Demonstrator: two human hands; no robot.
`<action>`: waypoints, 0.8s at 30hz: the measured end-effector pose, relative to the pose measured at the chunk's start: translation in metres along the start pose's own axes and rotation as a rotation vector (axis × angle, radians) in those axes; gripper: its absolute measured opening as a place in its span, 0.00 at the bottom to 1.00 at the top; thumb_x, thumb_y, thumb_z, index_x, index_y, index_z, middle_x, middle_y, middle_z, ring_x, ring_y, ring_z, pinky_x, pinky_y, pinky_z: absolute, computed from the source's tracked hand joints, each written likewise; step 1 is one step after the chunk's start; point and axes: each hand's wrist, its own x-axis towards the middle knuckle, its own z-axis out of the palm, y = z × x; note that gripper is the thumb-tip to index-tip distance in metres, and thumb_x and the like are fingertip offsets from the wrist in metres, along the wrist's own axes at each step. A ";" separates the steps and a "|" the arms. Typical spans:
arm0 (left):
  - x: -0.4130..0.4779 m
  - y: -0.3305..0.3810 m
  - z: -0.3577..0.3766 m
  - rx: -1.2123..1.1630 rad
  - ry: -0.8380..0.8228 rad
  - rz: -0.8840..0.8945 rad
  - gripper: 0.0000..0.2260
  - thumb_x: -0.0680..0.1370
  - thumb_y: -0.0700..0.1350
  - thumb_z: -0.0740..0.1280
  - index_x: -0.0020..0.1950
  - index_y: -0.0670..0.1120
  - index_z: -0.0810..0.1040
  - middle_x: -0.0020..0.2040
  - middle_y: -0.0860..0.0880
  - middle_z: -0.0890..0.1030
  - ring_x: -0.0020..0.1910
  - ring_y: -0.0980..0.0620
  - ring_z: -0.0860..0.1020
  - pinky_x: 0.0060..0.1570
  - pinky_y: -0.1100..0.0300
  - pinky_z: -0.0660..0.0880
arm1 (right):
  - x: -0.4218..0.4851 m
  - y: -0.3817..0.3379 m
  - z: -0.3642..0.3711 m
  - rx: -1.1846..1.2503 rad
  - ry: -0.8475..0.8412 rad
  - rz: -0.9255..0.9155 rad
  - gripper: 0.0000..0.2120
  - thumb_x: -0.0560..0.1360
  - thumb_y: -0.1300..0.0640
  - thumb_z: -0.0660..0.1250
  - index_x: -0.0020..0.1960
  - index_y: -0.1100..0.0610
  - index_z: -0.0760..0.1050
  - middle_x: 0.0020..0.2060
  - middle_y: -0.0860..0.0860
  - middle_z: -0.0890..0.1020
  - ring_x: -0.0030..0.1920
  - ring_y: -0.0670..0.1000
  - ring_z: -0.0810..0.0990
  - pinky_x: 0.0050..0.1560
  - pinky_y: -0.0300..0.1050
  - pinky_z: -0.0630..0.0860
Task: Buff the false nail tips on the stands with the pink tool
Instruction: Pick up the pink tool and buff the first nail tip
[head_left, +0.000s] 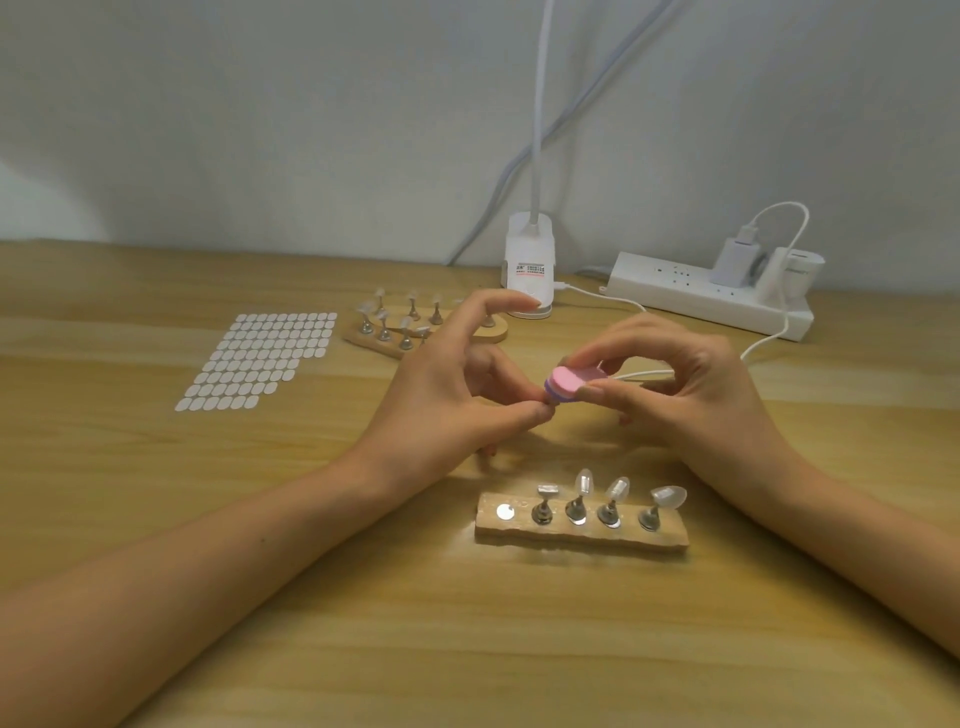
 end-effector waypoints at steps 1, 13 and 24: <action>0.000 0.001 0.000 0.006 -0.003 0.004 0.30 0.71 0.37 0.79 0.68 0.53 0.71 0.38 0.47 0.86 0.39 0.52 0.85 0.27 0.62 0.75 | 0.000 0.000 0.000 -0.006 -0.017 -0.018 0.12 0.68 0.47 0.74 0.49 0.51 0.85 0.46 0.47 0.83 0.47 0.51 0.80 0.35 0.49 0.81; -0.001 0.002 -0.001 -0.085 -0.023 -0.074 0.26 0.72 0.38 0.78 0.63 0.54 0.71 0.43 0.46 0.87 0.42 0.46 0.86 0.29 0.61 0.77 | 0.002 0.003 0.000 -0.030 0.041 0.009 0.10 0.67 0.47 0.74 0.48 0.48 0.85 0.45 0.44 0.84 0.45 0.46 0.76 0.36 0.44 0.75; -0.002 0.003 -0.001 -0.039 -0.004 -0.038 0.25 0.71 0.39 0.79 0.61 0.52 0.71 0.42 0.47 0.87 0.39 0.48 0.85 0.29 0.59 0.77 | -0.001 0.001 0.002 -0.027 0.008 -0.009 0.11 0.68 0.47 0.74 0.48 0.49 0.85 0.46 0.44 0.84 0.45 0.48 0.77 0.36 0.52 0.76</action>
